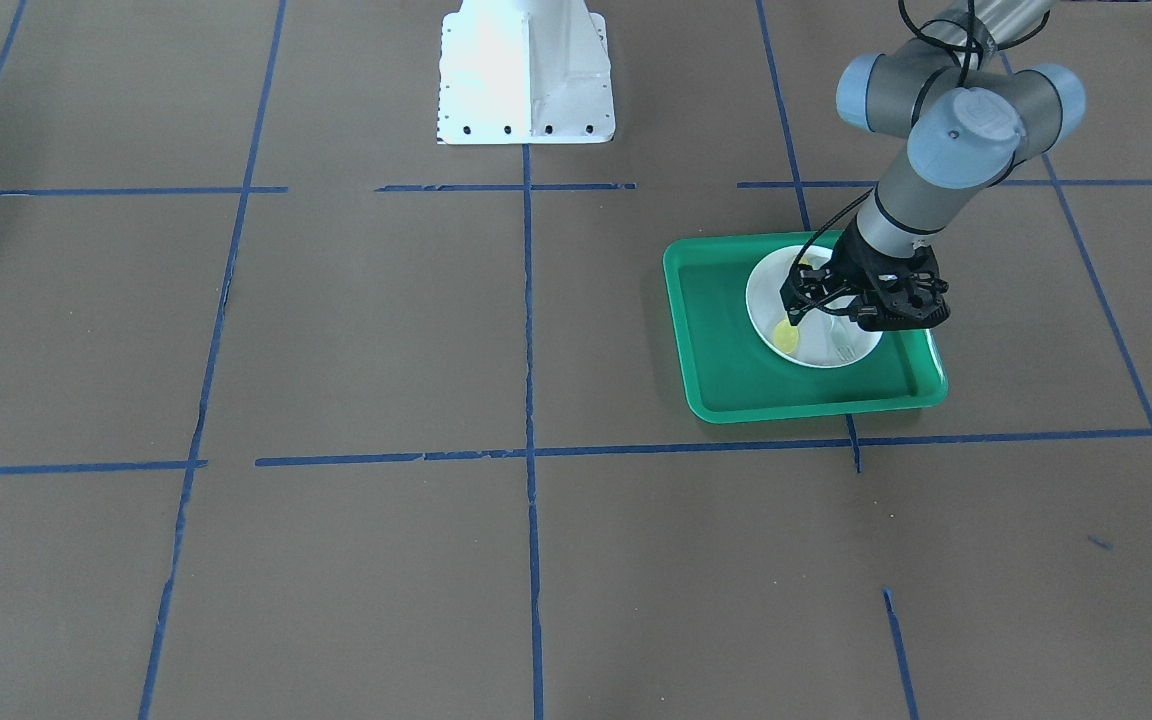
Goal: Place spoon
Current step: 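Move the left gripper over the yellow spoon on the white plate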
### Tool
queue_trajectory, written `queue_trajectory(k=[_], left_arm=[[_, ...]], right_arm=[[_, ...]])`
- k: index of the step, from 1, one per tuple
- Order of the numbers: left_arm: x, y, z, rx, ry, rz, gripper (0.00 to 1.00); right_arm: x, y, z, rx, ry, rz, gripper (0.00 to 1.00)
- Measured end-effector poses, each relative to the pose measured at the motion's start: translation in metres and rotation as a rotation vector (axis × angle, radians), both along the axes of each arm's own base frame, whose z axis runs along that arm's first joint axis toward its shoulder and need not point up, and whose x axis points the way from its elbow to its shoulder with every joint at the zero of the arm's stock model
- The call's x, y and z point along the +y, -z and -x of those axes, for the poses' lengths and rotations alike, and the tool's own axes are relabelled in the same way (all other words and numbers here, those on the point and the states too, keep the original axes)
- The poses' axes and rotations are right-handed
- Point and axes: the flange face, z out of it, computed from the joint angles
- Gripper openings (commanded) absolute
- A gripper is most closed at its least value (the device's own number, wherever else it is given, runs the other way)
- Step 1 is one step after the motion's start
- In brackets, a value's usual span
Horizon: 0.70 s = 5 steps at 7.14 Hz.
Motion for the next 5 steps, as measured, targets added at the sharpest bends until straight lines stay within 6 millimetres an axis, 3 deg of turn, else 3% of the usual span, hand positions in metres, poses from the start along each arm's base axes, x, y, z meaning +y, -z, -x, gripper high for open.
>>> queue_trajectory(k=[5], left_arm=[[0.021, -0.011, -0.031, -0.016, -0.045, 0.008, 0.71]], right_arm=[[0.000, 0.000, 0.000, 0.000, 0.000, -0.001, 1.00]])
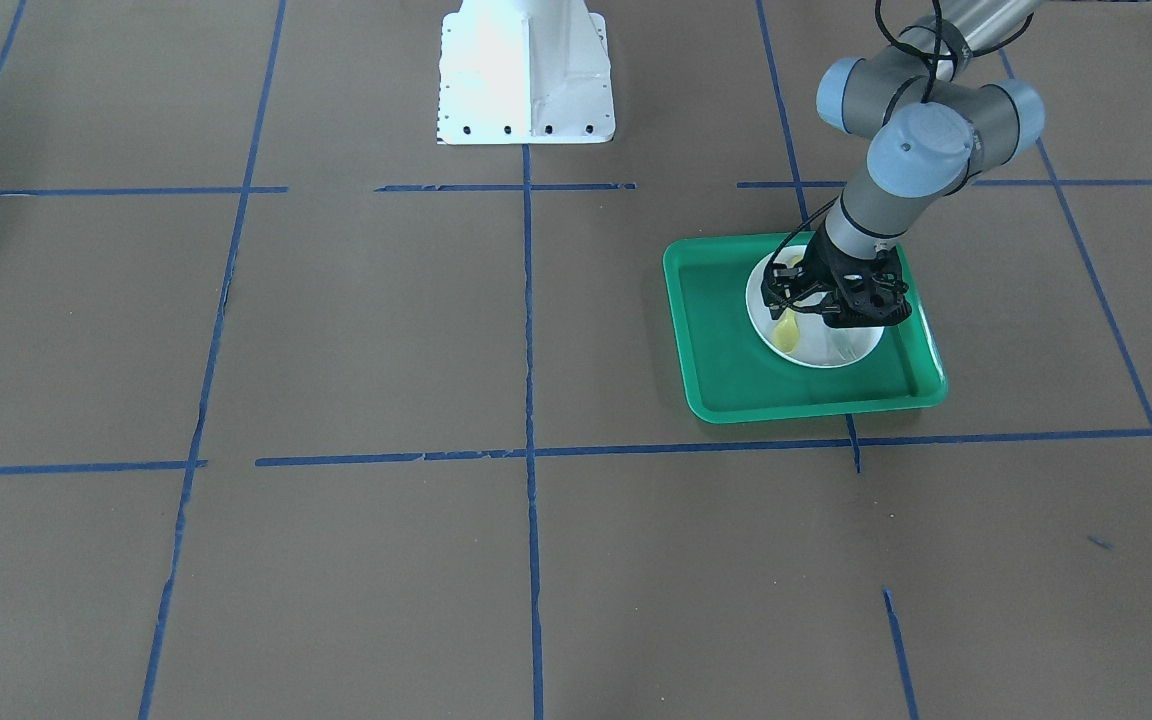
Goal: Place spoon
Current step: 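Move the left gripper over the yellow spoon on the white plate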
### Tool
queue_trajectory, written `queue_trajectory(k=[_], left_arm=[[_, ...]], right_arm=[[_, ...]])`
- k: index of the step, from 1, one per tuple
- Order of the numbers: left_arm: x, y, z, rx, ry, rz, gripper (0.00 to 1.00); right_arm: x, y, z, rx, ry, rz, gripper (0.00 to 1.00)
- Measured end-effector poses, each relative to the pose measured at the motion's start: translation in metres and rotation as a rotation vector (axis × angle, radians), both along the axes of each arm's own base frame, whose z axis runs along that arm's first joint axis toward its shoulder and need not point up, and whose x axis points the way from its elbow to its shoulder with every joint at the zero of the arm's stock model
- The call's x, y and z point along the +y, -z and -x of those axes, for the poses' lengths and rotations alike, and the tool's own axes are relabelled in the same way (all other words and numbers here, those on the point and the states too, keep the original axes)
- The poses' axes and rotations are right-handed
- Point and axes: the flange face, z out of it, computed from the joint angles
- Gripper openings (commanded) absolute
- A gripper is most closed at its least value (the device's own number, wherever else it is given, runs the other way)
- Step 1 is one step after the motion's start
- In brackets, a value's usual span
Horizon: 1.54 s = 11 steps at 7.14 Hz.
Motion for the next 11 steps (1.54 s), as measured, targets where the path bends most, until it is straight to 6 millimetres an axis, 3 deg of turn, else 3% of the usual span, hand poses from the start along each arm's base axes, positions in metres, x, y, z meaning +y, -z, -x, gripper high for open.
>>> queue_trajectory(k=[5, 9, 11], left_arm=[[0.005, -0.009, -0.009, -0.012, -0.019, 0.008, 0.70], [0.006, -0.011, -0.010, -0.015, -0.019, 0.013, 0.37], [0.006, -0.010, -0.010, -0.013, -0.019, 0.012, 0.31]], right_arm=[[0.000, 0.000, 0.000, 0.000, 0.000, 0.001, 1.00], [0.000, 0.000, 0.000, 0.000, 0.000, 0.001, 1.00], [0.000, 0.000, 0.000, 0.000, 0.000, 0.000, 1.00]])
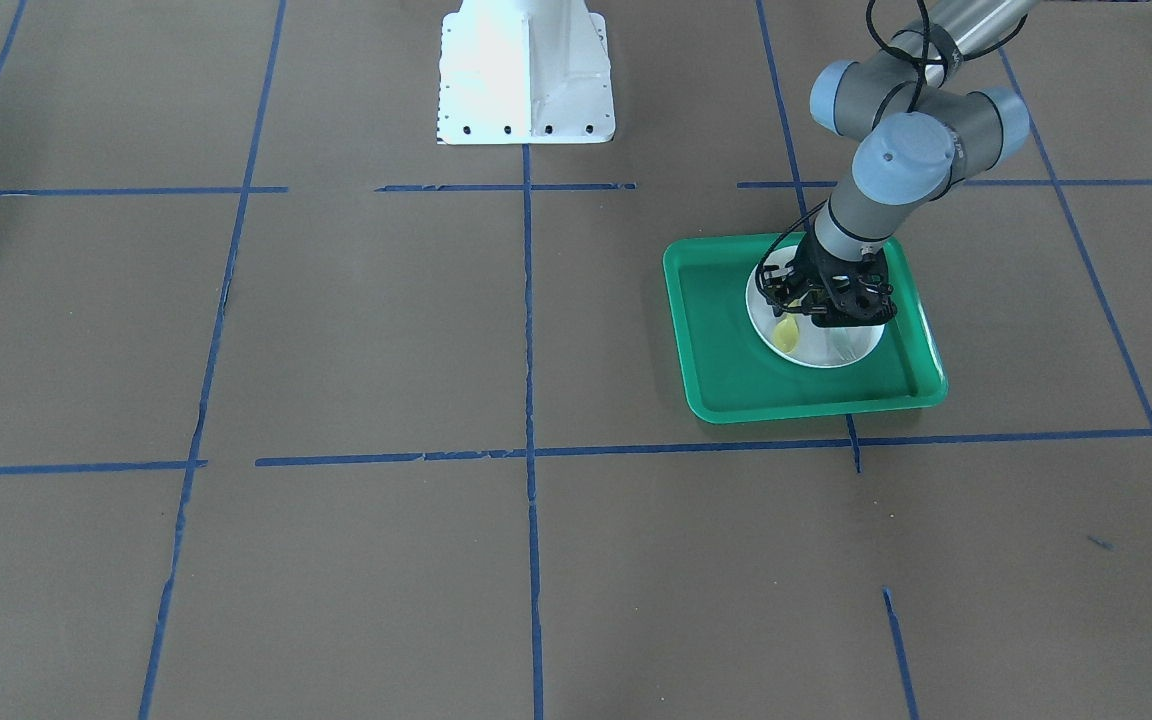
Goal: Place spoon
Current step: 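Move the left gripper over the yellow spoon on the white plate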
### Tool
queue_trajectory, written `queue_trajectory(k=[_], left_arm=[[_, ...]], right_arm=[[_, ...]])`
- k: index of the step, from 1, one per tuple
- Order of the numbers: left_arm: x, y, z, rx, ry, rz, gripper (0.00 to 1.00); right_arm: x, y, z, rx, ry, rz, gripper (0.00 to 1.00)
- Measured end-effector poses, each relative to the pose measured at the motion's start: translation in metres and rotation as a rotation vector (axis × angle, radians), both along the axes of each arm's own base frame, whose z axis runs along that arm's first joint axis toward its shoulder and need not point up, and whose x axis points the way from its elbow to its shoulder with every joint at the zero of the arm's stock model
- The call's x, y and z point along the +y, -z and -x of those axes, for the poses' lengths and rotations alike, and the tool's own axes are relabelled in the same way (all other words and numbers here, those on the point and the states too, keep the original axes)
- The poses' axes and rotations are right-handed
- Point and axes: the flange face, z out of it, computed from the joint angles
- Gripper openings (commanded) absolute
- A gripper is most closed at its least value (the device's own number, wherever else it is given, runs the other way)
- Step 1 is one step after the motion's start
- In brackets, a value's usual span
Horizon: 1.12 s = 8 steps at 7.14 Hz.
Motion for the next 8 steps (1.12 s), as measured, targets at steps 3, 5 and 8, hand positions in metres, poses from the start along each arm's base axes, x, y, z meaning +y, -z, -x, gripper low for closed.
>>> queue_trajectory(k=[3, 5, 8], left_arm=[[0.0001, 0.0007, 0.0014, 0.002, -0.003, -0.006, 0.13], [0.0005, 0.0018, 0.0019, 0.004, -0.005, -0.010, 0.04], [0.0009, 0.0047, 0.0039, 0.009, -0.005, -0.016, 0.00]], right_arm=[[0.0000, 0.0000, 0.0000, 0.000, 0.000, 0.000, 1.00], [0.0000, 0.0000, 0.0000, 0.000, -0.001, 0.000, 1.00], [0.0000, 0.0000, 0.0000, 0.000, 0.000, 0.000, 1.00]])
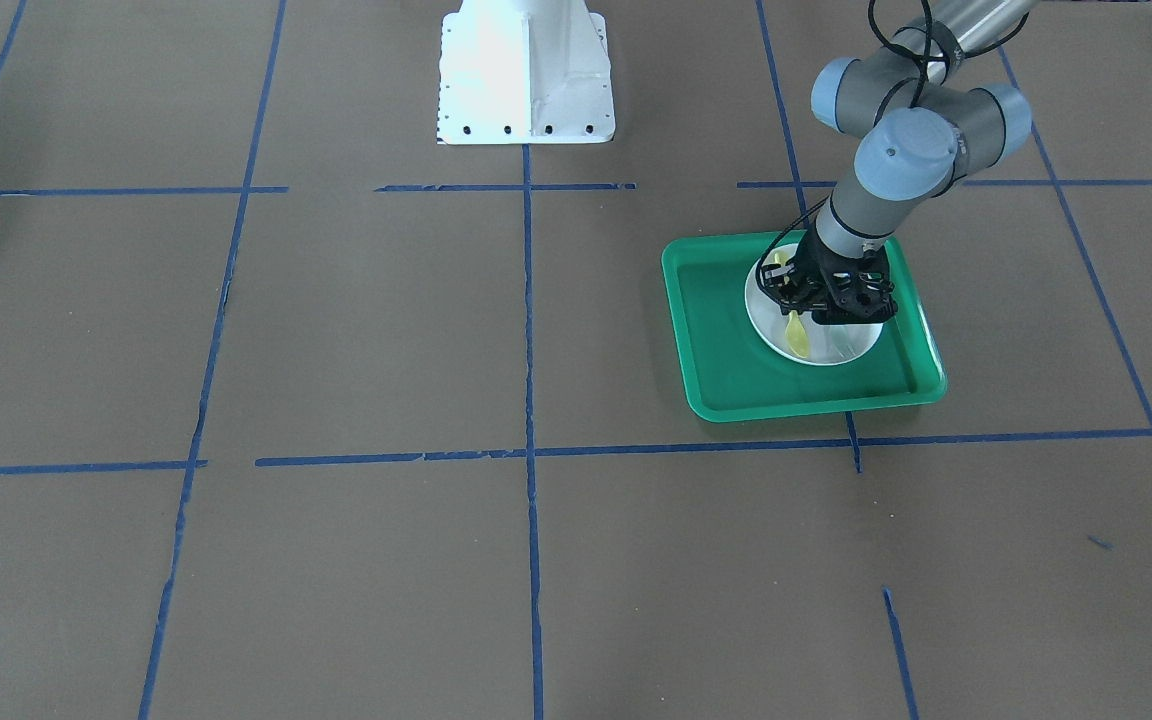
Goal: Place spoon
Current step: 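Lower the left gripper and grasp the yellow spoon's handle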
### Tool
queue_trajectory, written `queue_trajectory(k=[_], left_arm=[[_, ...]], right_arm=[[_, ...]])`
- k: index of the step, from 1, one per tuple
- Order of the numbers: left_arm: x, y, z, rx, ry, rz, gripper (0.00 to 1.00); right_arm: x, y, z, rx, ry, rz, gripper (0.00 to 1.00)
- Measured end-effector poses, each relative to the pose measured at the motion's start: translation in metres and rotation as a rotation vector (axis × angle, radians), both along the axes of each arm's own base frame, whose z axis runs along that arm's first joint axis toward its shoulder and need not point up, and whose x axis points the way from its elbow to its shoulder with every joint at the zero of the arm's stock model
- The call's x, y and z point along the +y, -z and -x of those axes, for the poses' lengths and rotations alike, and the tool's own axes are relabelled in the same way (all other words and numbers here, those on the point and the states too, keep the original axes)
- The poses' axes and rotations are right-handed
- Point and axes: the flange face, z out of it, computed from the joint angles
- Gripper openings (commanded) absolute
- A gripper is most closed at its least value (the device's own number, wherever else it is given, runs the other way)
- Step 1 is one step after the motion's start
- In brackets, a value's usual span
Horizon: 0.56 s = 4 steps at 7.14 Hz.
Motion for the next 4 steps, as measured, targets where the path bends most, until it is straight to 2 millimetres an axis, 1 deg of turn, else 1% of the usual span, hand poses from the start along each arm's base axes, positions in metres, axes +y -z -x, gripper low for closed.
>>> queue_trajectory(k=[2, 4], left_arm=[[-0.001, 0.009, 0.008, 0.013, 0.001, -0.021, 0.00], [0.002, 0.022, 0.023, 0.024, 0.002, -0.045, 0.00]], right_arm=[[0.000, 0.000, 0.000, 0.000, 0.000, 0.000, 1.00], [0.000, 0.000, 0.000, 0.000, 0.000, 0.000, 1.00]])
